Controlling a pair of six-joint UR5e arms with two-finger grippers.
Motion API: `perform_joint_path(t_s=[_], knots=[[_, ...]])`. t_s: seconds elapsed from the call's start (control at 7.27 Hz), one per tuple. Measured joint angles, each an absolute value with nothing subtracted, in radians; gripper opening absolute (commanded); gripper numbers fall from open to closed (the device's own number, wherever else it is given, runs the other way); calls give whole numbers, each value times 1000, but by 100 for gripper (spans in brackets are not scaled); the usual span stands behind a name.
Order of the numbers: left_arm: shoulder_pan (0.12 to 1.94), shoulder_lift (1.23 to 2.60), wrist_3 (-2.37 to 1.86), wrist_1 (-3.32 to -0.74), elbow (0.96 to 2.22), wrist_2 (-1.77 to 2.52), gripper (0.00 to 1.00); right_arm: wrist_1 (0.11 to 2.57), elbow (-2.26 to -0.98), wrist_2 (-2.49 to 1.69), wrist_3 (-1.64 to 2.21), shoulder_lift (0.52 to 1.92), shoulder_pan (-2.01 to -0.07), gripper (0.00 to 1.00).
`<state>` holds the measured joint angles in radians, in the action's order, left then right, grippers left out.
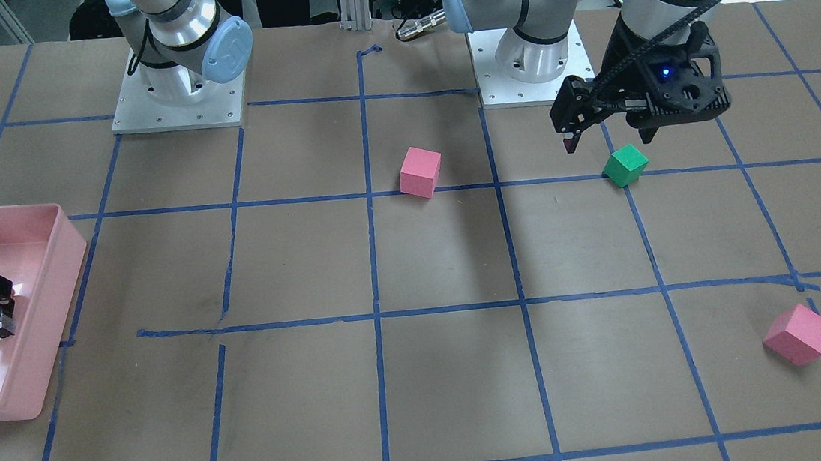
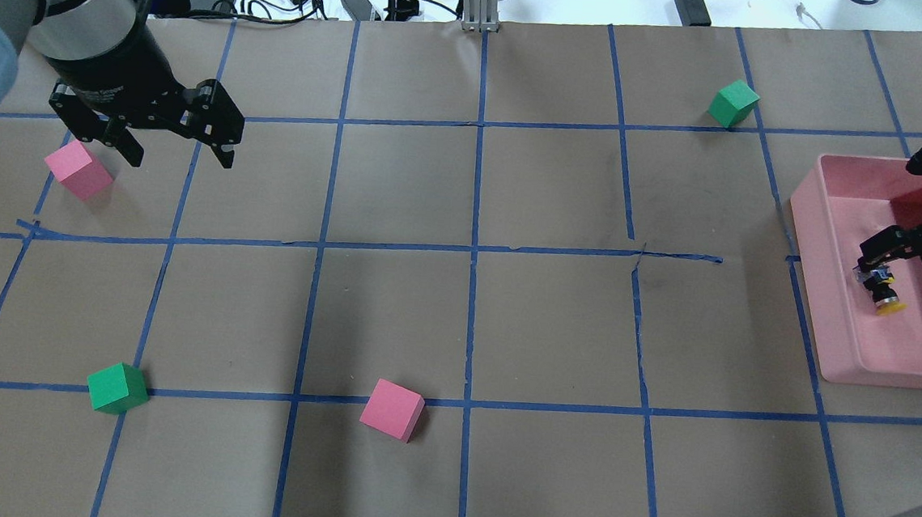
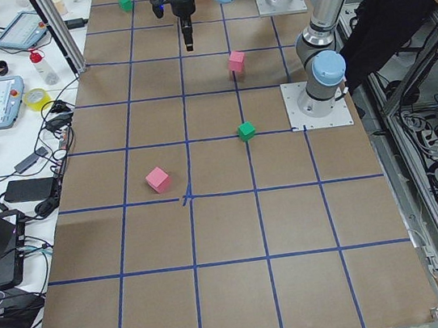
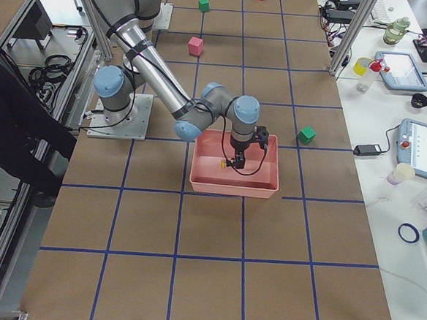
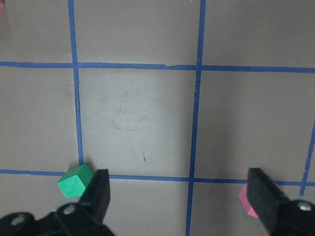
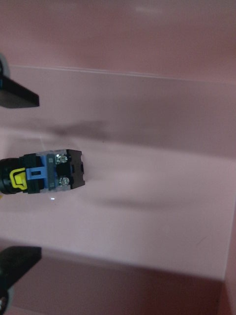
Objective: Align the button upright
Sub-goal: 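Lower the right gripper into the tray and grasp the button's black body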
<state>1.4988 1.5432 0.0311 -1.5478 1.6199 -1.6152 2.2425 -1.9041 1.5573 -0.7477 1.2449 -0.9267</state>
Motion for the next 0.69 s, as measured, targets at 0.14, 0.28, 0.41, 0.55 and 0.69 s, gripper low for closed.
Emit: perform_joint_path(t_s=[0.14,0.28,0.41,0.55,0.69], knots=[[1499,1543,32,-1548,1620,-1615,100,2243,-1905,1559,-751,1239,-927,100],[1499,1543,32,-1549,1620,-1615,100,2243,-1905,1560,-759,1233,-927,100],[1499,1543,32,-1549,1620,-1615,100,2243,-1905,1560,-768,1229,-927,100],[1499,1543,32,-1549,1620,-1615,100,2245,-1905,1561,-772,1228,-927,100],[1499,1543,32,-1549,1620,-1615,100,2252,-1905,1560,-774,1223,-927,100]])
